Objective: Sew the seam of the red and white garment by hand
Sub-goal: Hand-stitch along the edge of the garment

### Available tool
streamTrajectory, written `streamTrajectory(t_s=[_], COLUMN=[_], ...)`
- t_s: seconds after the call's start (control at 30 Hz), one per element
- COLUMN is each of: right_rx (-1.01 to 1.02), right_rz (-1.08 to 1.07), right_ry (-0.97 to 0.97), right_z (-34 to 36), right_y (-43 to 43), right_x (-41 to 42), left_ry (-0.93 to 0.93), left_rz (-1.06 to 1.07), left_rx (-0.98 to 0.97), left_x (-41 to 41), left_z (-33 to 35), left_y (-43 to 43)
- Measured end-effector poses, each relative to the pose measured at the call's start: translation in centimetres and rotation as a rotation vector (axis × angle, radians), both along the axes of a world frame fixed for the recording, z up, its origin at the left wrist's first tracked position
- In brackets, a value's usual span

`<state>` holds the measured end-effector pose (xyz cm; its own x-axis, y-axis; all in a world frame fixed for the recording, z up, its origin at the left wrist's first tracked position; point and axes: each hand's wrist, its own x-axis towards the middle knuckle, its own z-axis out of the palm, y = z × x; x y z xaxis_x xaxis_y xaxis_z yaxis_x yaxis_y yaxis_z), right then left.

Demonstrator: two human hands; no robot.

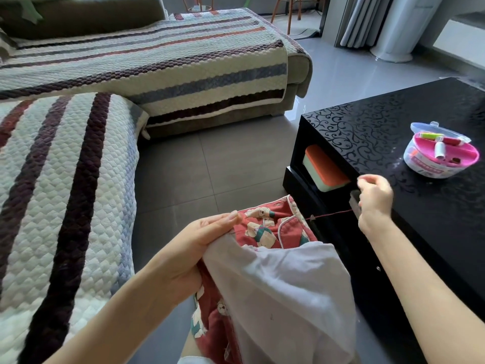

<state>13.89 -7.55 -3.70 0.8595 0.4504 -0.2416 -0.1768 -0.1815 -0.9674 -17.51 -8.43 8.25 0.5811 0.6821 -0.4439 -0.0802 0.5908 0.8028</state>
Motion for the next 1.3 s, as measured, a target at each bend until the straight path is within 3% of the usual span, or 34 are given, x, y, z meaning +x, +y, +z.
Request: streamTrajectory(t_s=[0.03, 0.1, 0.2, 0.27, 0.4, 0.53, 0.83, 1.0, 1.13, 1.3], right_rx=[-0.034, 0.008, 0.160, 0.142, 0.130, 0.039, 0.104, 0.363, 0.570, 0.379], right_rz=[0.136, 0.469, 0.951, 1.178, 1.370, 1.392, 1.319, 1.212, 1.019, 0.554], right_ry=[-0.215, -0.389, -0.240, -0.161, -0.217, -0.319, -0.108, 0.238, 0.450, 0.388], right_z=[0.7, 2.7, 5.4, 5.8, 5.4, 4.9, 4.9, 5.0, 5.8, 5.6], right_y=[-0.2, -1.0, -2.7, -3.3, -3.4, -3.4, -3.6, -3.4, -2.2, 0.7], right_x=[-1.5, -5.0, -9.5, -11.2, -12.4, -12.3, -9.6, -7.3, -5.4, -5.4], left_ry=[-0.002, 0.000, -0.018, -0.025, -0.033, -0.045, -0.029, -0.019, 0.043, 0.130], left_rz=[0.003, 0.012, 0.007, -0.007, -0.040, -0.052, 0.020, 0.064, 0.097, 0.060], left_rx=[0.006, 0.014, 0.017, 0.027, 0.040, 0.041, 0.028, 0.008, 0.028, 0.061], left_x=[0.1, 0.1, 0.3, 0.4, 0.3, 0.2, -0.1, -0.4, -0.9, -0.7], left_z=[0.1, 0.2, 0.3, 0.4, 0.6, 0.9, 0.9, 0.3, -0.4, -0.4], left_y=[0.0, 0.0, 0.2, 0.1, 0.1, -0.1, 0.2, 0.5, 0.7, 0.6])
